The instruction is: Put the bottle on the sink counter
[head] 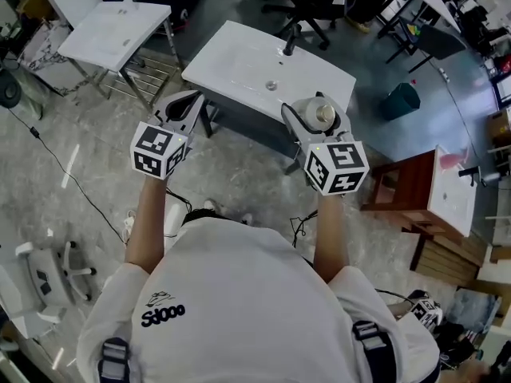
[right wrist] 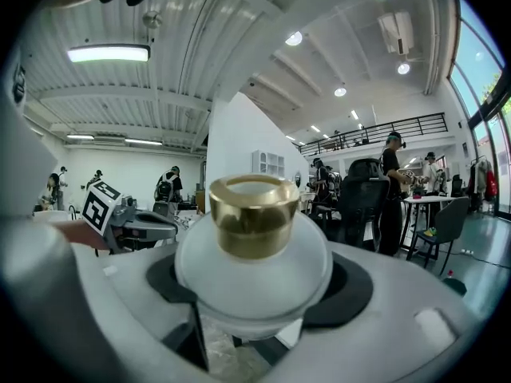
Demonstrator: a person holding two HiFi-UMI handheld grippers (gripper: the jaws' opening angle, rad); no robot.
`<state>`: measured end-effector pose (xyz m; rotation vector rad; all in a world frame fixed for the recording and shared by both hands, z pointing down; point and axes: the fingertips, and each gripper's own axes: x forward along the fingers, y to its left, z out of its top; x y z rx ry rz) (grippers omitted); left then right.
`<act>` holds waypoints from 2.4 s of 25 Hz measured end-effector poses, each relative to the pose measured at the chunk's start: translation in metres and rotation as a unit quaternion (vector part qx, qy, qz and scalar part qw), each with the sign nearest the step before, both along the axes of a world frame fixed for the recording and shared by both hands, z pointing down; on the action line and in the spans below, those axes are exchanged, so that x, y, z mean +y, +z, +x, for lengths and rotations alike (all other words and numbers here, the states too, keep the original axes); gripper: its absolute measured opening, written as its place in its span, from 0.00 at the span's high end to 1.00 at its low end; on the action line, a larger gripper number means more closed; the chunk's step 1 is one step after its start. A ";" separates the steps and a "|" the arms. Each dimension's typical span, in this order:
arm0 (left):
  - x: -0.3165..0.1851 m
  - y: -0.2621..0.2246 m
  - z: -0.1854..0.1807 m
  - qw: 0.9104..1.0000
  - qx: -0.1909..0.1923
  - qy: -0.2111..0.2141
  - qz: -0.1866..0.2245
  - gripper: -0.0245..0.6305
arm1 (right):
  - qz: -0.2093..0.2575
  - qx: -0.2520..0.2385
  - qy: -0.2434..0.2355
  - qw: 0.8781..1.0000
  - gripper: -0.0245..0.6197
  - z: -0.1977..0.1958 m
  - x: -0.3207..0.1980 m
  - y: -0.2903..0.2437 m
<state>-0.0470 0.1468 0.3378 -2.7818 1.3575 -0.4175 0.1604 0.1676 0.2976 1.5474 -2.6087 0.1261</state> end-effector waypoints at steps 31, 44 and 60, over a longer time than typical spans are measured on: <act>-0.149 0.008 -0.016 1.000 0.010 -0.001 0.002 0.96 | 0.002 -0.006 -0.019 1.000 0.42 -0.019 -0.129 0.011; -0.236 0.015 -0.034 0.999 0.016 0.018 -0.021 0.96 | -0.014 -0.009 -0.011 1.000 0.42 -0.043 -0.215 0.013; -0.302 0.036 -0.060 0.998 0.004 0.044 -0.042 0.95 | -0.032 -0.012 0.017 0.999 0.42 -0.073 -0.276 0.022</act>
